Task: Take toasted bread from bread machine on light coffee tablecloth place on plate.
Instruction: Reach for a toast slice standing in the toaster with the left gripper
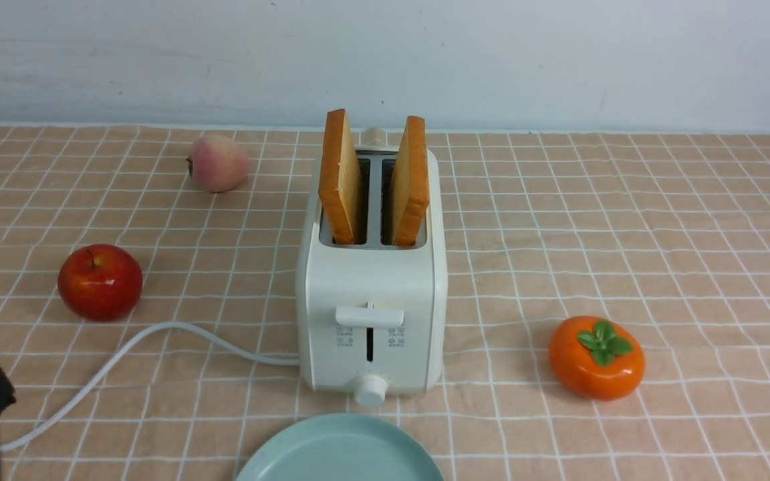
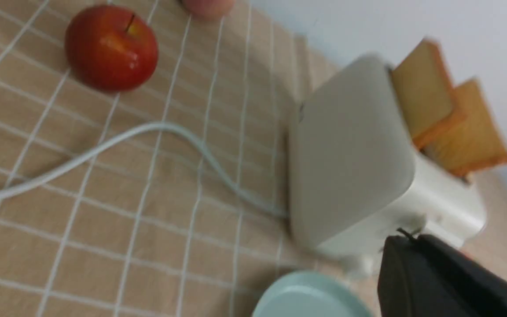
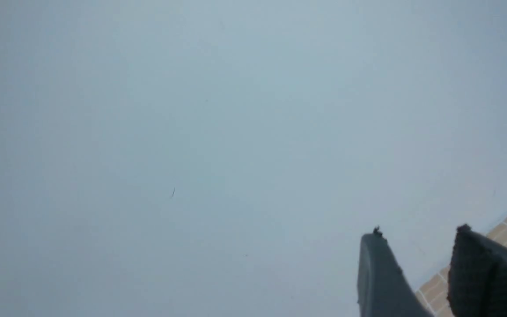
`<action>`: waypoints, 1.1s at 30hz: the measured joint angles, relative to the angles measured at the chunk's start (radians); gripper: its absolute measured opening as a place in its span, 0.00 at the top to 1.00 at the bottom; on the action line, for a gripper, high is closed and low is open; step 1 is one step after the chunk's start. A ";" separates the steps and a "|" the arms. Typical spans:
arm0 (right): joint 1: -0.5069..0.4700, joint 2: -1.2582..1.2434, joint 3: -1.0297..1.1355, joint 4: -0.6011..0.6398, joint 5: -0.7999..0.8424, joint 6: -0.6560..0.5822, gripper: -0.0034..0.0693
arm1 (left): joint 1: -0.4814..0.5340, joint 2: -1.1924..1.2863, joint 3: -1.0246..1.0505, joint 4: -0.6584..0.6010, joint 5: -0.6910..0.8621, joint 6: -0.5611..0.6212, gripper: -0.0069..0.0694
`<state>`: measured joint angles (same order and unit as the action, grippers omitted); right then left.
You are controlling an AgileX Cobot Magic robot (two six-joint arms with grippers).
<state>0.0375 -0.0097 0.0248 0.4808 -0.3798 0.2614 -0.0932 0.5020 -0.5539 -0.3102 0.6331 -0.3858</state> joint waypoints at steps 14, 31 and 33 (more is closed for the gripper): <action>0.000 0.308 -0.655 -0.342 1.147 0.123 0.83 | -0.001 0.682 -0.611 -0.186 0.254 0.332 0.93; 0.000 0.651 -0.632 0.302 1.334 -0.587 0.91 | -0.263 1.075 -0.901 -0.099 0.079 0.351 0.44; 0.000 0.651 -0.592 0.367 1.292 -0.630 0.91 | -0.285 1.116 -0.901 -0.093 0.019 0.351 0.26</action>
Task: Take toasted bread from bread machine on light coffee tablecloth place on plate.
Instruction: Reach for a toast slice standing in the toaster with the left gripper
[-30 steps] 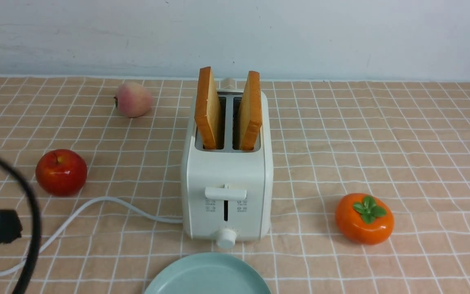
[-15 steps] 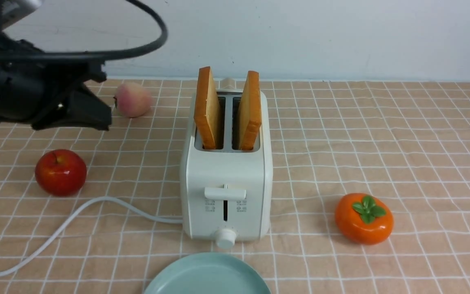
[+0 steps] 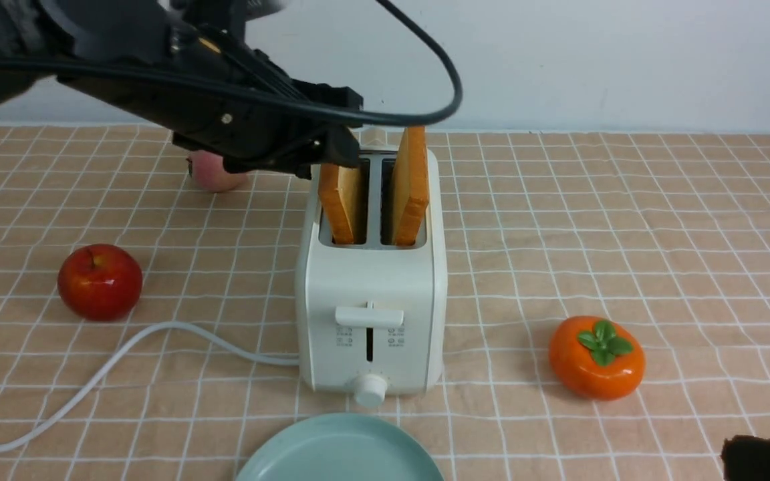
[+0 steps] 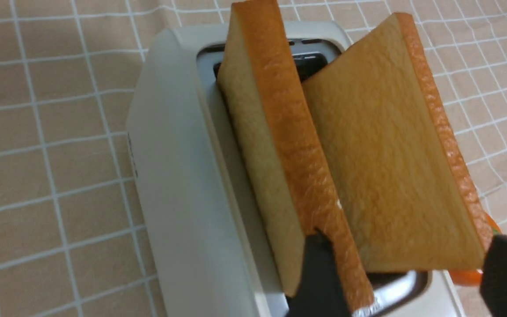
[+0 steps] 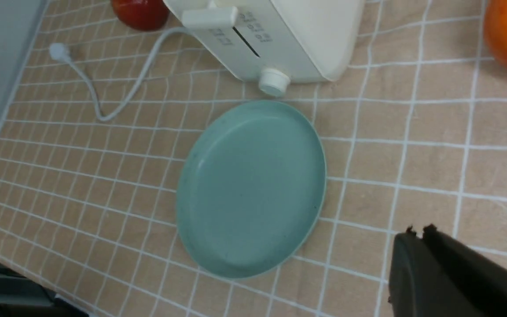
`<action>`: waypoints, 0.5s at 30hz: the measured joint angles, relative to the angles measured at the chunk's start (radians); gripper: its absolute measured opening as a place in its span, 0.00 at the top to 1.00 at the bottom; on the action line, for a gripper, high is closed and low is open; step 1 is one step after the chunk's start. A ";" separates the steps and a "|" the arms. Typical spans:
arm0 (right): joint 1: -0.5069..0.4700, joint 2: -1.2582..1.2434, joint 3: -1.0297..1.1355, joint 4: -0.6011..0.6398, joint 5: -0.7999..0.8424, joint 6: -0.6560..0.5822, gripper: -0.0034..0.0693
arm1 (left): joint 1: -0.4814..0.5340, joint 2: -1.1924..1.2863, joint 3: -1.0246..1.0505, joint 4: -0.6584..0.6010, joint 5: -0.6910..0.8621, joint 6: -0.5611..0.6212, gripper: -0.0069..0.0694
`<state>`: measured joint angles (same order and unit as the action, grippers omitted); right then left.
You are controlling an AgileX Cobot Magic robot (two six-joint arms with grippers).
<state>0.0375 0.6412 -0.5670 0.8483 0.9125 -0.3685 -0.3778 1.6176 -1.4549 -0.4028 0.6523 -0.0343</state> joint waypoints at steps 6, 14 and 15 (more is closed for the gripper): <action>0.000 0.000 0.032 0.052 -0.037 -0.019 0.91 | -0.006 0.063 -0.001 0.032 -0.102 0.000 0.17; 0.000 0.000 0.032 0.065 -0.066 -0.020 0.90 | -0.006 0.020 -0.001 0.051 -0.119 -0.070 0.86; 0.000 0.000 0.032 0.069 -0.070 -0.020 0.89 | -0.006 -0.011 -0.001 0.051 -0.127 -0.075 0.88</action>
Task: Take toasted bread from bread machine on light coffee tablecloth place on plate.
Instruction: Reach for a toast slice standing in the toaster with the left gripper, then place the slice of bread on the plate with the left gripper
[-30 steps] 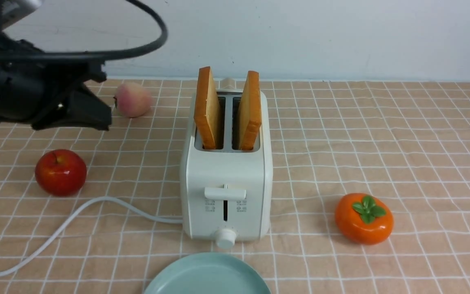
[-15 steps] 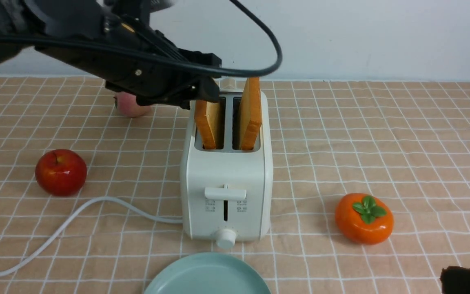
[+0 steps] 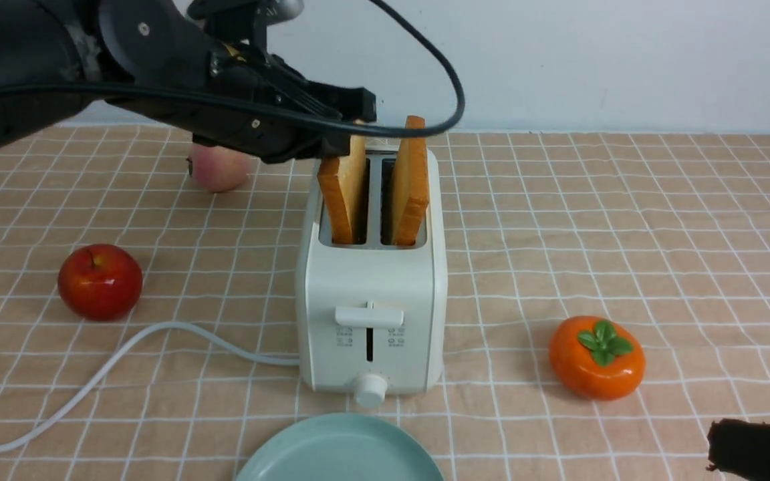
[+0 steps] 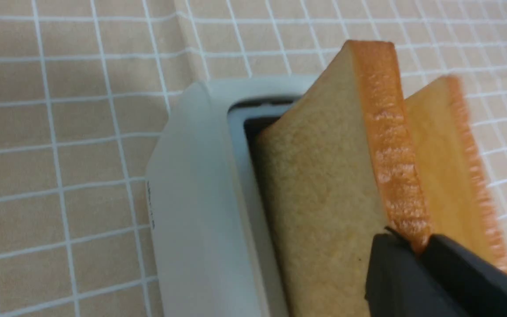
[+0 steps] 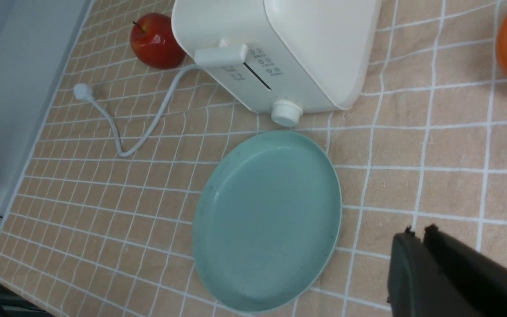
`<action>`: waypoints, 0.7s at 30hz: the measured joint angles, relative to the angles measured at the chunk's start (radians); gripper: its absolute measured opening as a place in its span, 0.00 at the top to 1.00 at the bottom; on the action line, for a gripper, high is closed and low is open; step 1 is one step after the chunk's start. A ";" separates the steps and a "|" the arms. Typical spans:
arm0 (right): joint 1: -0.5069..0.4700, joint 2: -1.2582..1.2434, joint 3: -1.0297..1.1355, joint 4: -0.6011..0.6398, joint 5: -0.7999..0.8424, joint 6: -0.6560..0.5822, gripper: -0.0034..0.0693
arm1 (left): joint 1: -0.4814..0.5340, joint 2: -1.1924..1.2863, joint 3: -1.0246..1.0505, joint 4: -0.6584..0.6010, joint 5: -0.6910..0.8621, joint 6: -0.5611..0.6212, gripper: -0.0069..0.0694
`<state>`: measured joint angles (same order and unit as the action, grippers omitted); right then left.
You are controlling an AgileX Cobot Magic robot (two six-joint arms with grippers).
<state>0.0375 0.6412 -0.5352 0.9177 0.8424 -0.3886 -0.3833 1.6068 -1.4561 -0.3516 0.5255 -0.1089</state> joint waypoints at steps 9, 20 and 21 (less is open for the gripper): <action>0.000 0.000 0.001 0.040 -0.064 -0.002 0.88 | 0.000 -0.335 -0.002 -0.002 0.053 -0.005 0.87; 0.000 0.000 0.001 0.048 -0.121 -0.002 0.87 | 0.000 -0.526 0.366 -0.112 0.390 0.008 0.87; 0.000 0.000 0.001 0.048 -0.122 -0.002 0.87 | 0.000 -0.532 0.429 -0.147 0.373 0.024 0.87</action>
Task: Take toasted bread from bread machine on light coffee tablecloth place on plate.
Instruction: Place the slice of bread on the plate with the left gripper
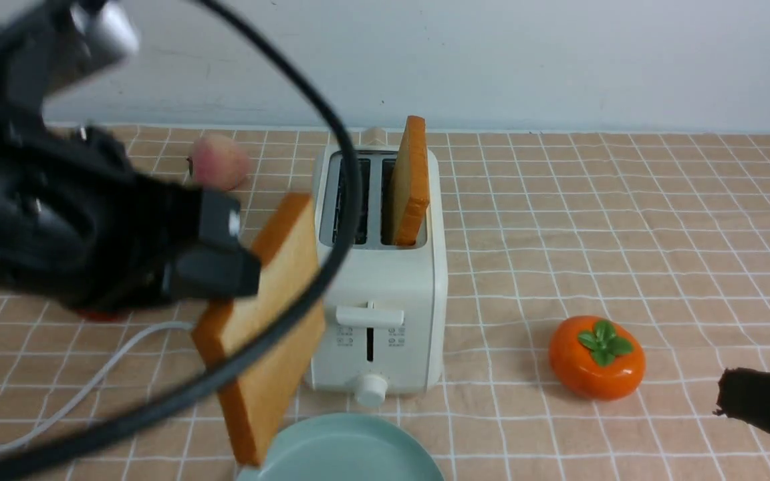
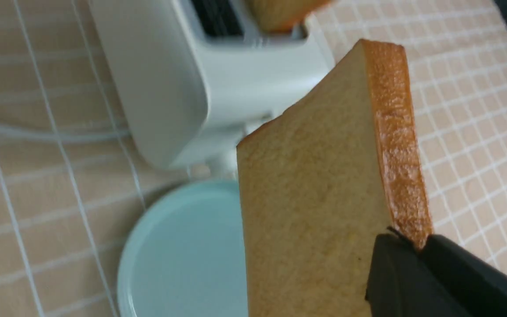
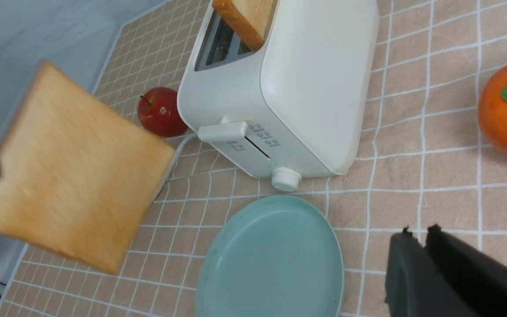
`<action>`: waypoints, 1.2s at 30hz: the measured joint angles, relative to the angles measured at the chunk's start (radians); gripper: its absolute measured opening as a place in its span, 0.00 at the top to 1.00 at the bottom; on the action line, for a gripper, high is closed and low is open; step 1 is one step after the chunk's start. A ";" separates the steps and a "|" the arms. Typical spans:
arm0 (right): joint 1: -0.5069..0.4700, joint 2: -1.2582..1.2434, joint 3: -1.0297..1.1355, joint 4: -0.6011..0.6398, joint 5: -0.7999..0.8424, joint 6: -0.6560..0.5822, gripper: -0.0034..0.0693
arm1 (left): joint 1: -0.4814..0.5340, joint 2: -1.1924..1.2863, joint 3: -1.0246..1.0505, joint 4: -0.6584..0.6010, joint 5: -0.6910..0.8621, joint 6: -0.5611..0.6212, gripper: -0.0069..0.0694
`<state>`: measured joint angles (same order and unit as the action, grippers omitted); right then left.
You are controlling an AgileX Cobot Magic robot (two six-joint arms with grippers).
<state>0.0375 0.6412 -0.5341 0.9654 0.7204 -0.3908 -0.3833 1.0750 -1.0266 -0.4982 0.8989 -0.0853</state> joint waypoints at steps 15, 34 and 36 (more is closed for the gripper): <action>0.000 0.000 0.000 0.000 -0.039 -0.052 0.85 | 0.000 0.185 0.367 -0.612 -0.251 0.459 0.87; 0.000 0.010 -0.048 0.047 0.012 -0.081 0.84 | 0.000 0.356 0.338 -0.240 -0.250 0.329 0.64; 0.000 0.020 -0.079 0.025 0.045 -0.083 0.84 | 0.000 0.351 0.318 -0.164 -0.237 0.268 0.64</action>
<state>0.0375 0.6615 -0.6127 0.9905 0.7651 -0.4737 -0.3833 1.4259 -0.7084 -0.6617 0.6616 0.1827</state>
